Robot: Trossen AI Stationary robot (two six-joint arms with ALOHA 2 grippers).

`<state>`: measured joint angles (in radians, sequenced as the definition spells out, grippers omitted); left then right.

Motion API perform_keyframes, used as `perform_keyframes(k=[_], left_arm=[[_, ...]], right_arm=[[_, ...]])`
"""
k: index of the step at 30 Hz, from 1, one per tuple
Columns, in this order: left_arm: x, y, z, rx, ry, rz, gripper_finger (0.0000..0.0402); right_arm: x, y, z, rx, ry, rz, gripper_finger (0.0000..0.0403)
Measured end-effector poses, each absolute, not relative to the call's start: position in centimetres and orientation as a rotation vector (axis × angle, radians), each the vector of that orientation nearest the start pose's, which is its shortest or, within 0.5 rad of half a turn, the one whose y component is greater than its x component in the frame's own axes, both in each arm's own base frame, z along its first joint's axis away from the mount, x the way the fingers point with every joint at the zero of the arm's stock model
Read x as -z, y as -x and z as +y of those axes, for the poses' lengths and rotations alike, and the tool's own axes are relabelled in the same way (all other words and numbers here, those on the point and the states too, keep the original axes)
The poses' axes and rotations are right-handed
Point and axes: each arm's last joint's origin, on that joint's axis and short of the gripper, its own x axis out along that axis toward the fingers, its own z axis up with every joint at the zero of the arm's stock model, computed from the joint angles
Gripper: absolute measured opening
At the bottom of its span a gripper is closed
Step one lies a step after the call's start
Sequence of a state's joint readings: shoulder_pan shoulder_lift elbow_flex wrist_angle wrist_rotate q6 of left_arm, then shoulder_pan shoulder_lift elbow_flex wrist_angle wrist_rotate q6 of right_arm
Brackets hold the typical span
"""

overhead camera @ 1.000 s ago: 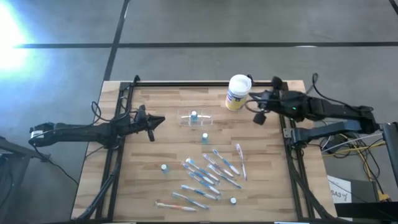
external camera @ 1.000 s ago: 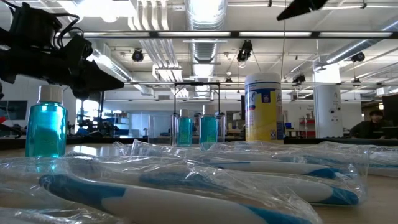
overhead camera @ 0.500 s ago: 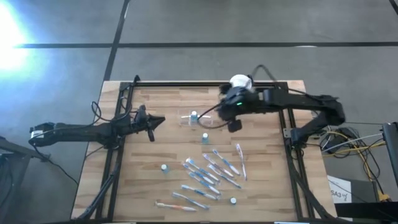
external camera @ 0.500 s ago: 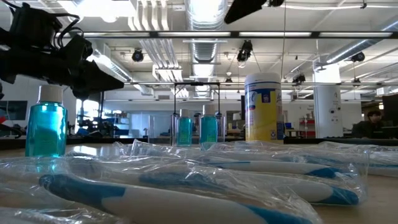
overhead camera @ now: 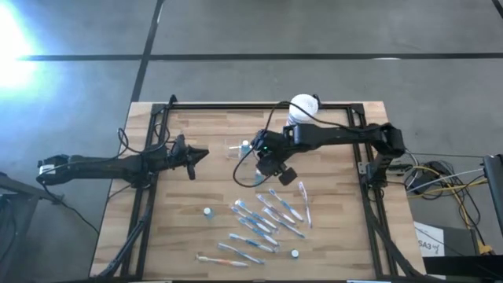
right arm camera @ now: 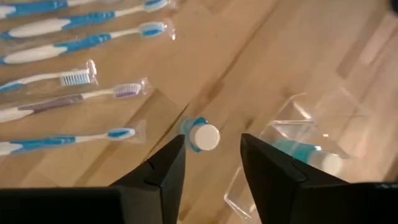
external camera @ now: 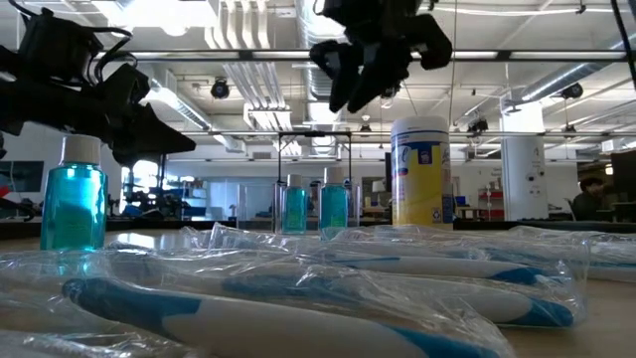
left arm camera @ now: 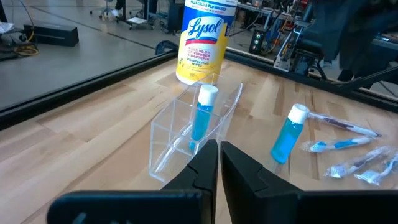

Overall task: Pick & Place toothbrushing station
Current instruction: Put the blue mouthwash into the middle section of the transparent organizer

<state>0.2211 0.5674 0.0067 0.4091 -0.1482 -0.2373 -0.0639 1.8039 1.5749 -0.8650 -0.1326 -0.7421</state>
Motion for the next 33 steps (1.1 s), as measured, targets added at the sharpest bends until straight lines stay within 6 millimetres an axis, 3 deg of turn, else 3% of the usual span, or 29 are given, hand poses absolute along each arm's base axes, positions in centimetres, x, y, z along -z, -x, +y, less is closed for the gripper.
perform_keyframes(k=[11,15,33], left_arm=[[-15.0,-12.8,3.3,-0.388,0.268,0.11,0.0023],[-14.9,-12.8,3.3,-0.389,0.272,0.123,0.0023],[-14.8,-12.8,3.3,-0.391,0.275,0.135,0.0023]], right_arm=[[-24.1,-39.3,-2.2,-0.485,0.497,1.026,0.0204],[-23.7,-39.3,-2.4,-0.475,0.471,1.033,0.0215],[-21.1,-39.4,-3.5,-0.449,0.443,1.03,0.0219]])
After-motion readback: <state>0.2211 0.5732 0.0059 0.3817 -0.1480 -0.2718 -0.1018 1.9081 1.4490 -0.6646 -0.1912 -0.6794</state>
